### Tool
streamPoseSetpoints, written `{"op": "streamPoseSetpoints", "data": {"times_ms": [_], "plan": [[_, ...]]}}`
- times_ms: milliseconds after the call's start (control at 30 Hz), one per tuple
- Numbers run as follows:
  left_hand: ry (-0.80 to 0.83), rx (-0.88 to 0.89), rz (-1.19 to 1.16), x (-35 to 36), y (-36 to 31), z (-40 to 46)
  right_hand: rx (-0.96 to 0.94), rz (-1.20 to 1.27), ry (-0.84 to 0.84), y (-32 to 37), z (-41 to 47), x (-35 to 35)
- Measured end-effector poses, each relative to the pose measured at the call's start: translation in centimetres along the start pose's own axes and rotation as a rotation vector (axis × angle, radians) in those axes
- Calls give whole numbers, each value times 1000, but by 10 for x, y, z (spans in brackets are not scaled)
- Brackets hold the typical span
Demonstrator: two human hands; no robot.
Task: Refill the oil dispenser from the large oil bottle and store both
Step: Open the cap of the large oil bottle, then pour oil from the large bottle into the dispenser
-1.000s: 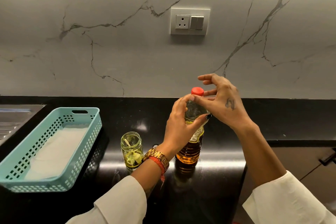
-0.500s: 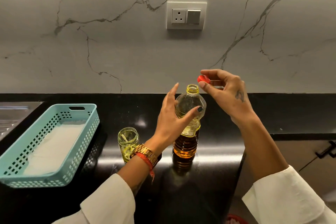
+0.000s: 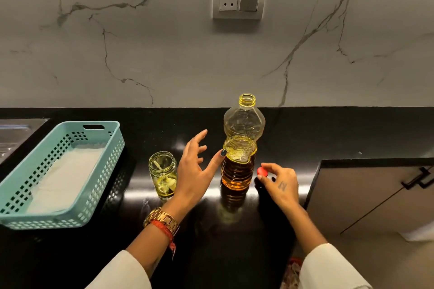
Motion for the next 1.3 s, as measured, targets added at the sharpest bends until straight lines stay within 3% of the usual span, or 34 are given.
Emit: {"op": "streamPoseSetpoints", "data": {"times_ms": [267,500,633,733,967,1133,1300], "plan": [[-13,-5,8,-7,5,-3,47,-146,12,-5,-9,10],[-76,76,16,-25,-2,4,-12,386,264,51,-17,-21],[-281,194,96,-50,-3,5,-68,463,338,85,-23,-25],[-404,151,217,-66,14,-3,-84,469,320,100,-25,-15],[-112,-217,209,-68,75,-28,-90,505,107,115,-23,6],[-61,-311,110,-65,96,-31,-76,493,25,116,-21,11],[-77,-280,145,-66,109,-35,-99,453,-24,119,-22,9]]}}
Point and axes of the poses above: each hand's wrist, its own z-axis towards the middle knuckle, its own x-axis out of the palm, y = z × x, the point moved 1 cm from there along z, towards the middle knuckle, and after that the axes turned 13 degrees about x, right-handed, at the moved point
